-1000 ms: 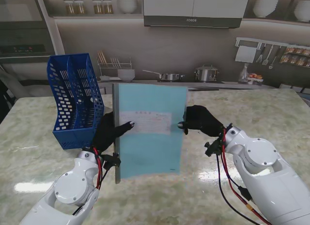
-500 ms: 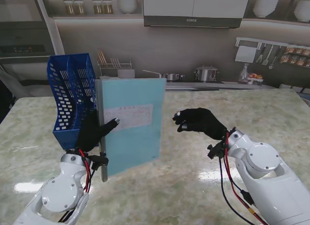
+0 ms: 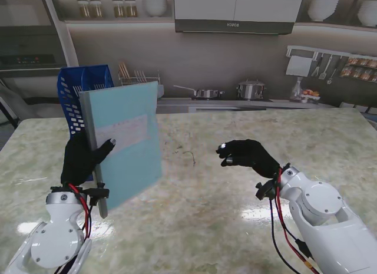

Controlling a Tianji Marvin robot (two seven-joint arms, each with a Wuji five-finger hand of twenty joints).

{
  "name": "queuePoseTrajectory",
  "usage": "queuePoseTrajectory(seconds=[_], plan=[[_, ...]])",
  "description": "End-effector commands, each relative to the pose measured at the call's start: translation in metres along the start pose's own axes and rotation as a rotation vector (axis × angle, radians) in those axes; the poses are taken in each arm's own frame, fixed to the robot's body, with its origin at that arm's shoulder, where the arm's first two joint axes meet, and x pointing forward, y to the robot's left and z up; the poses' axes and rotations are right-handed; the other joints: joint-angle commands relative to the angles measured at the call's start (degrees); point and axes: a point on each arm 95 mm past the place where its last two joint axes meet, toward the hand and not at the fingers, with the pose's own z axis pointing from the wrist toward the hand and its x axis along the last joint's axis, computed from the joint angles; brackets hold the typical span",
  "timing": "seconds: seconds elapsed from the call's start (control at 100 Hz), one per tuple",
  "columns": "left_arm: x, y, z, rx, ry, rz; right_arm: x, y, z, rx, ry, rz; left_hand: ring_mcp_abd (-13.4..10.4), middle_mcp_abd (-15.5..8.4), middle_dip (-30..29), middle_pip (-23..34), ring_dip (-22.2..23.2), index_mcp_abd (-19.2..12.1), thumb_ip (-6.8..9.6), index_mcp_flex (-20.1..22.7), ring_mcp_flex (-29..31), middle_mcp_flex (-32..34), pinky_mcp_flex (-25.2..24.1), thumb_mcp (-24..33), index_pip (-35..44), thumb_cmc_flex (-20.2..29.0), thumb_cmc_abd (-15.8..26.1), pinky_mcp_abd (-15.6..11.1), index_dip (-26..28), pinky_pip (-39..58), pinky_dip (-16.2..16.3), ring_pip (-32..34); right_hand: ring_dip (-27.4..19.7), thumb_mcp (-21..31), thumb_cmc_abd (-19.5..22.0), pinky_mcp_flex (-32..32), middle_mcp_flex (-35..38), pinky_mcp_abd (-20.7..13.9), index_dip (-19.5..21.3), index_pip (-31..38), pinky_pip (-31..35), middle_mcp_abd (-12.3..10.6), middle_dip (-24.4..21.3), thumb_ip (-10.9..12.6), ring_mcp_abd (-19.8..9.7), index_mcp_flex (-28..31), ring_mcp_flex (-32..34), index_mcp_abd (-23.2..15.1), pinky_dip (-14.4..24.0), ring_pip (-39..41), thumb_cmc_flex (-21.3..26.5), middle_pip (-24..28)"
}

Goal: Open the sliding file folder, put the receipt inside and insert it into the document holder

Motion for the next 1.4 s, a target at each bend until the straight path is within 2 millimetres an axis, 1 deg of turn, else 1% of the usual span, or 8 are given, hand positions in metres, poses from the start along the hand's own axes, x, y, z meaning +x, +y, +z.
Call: queuePoseTrajectory(seconds=[0.0,0.08,0.16,0.39,0.58,0.98,1.19,1.39], plan=[[0.007,-0.007,-0.002,0.031,0.025,0.014,-0.009,-0.003,-0.004,-0.005,-0.022,0.02,2.68,-4.79,-2.09,4.21,-1.68,7.45,5.64,3.3,7.19,4.03,1.8,12.09,4.47,4.63,2.59,-30.67,-2.15,10.67,2.17,6.13,-0.7,0.98,-2.27,0.04,-0.96,1.32,-0.24,-0.56,-0.99,0.63,-0.56,0.71,0.88,-1.57,-1.45,-0.56,2.23,-0.48,-0.94,-0.47],[0.009,-0.015,-0.004,0.055,0.037,0.037,-0.011,-0.002,-0.005,-0.009,-0.029,0.025,1.84,-5.57,-3.4,4.76,-2.47,8.01,5.8,3.82,8.25,4.95,1.93,13.67,4.95,3.98,1.61,-31.24,-2.86,10.67,3.22,6.4,-0.7,0.9,-2.18,-0.27,-0.94,1.24,-0.24,-0.55,-1.17,0.61,-0.57,0.72,1.01,-1.54,-1.79,-0.64,2.77,-0.59,-0.91,-0.54],[0.011,-0.023,-0.006,0.079,0.046,0.059,-0.013,-0.002,-0.006,-0.014,-0.036,0.03,1.78,-5.81,-4.22,5.11,-2.62,8.48,6.1,4.12,8.27,5.6,2.01,14.83,5.21,3.58,0.96,-31.21,-3.22,10.67,3.96,7.04,-0.62,0.83,-2.08,-0.68,-1.15,1.09,-0.29,-0.66,-1.39,0.6,-0.64,0.72,1.06,-1.77,-2.35,-0.76,3.18,-0.65,-0.92,-0.73],[0.013,-0.057,-0.012,0.161,0.069,0.139,-0.016,-0.002,-0.009,-0.03,-0.047,0.032,1.54,-5.93,-4.81,5.37,-2.92,8.7,5.69,3.67,8.26,5.49,2.03,14.66,5.35,3.54,1.47,-31.84,-3.05,10.67,4.13,7.63,-0.5,0.78,-2.17,-2.08,-1.72,1.09,-0.69,-1.32,-2.46,0.1,-0.83,0.76,0.74,-2.51,-3.47,-1.17,4.0,-0.94,-1.02,-1.21],[0.019,-0.077,-0.02,0.192,0.09,0.19,-0.018,-0.003,-0.01,-0.032,-0.058,0.036,0.81,-6.38,-4.93,5.41,-3.17,8.86,5.47,3.32,8.27,5.31,2.05,14.54,5.31,3.5,1.56,-32.5,-2.69,10.67,4.03,7.77,-0.72,0.89,-2.37,-2.24,-1.62,1.1,-0.76,-1.28,-3.2,0.29,-0.98,0.76,0.82,-2.19,-3.64,-1.52,4.03,-1.48,-1.05,-1.41],[0.032,-0.095,-0.033,0.243,0.133,0.254,-0.02,-0.004,-0.012,-0.034,-0.075,0.043,0.68,-6.16,-5.1,5.48,-3.38,9.29,5.16,3.32,8.26,5.47,2.09,14.75,5.23,3.47,1.53,-33.1,-2.24,10.67,4.04,8.15,-0.64,0.98,-2.59,-2.21,-1.19,1.16,-0.84,-1.17,-3.8,0.63,-1.08,0.72,1.19,-1.88,-3.5,-1.94,4.33,-1.54,-1.06,-1.66],[0.035,-0.103,-0.037,0.317,0.15,0.319,-0.022,-0.004,-0.012,-0.038,-0.082,0.052,0.75,-6.2,-5.13,5.49,-3.47,9.28,4.94,3.22,8.25,5.42,2.09,14.6,5.11,3.93,1.87,-33.28,-2.1,10.67,3.98,8.21,-0.59,0.94,-2.51,-2.2,-1.07,1.12,-0.89,-1.16,-3.97,0.61,-1.07,0.7,1.06,-1.87,-3.49,-2.18,4.47,-1.53,-0.96,-1.76],[0.033,-0.103,-0.033,0.43,0.157,0.409,-0.023,-0.005,-0.012,-0.039,-0.085,0.059,0.79,-6.09,-5.05,5.38,-3.51,9.06,4.57,2.65,8.25,4.98,2.01,13.76,4.86,4.03,2.39,-33.05,-1.81,10.67,3.69,8.22,-0.58,0.86,-2.46,-2.2,-1.0,1.08,-0.9,-1.09,-4.09,0.6,-1.06,0.7,1.06,-1.75,-3.37,-2.5,4.58,-1.52,-0.96,-1.82]])
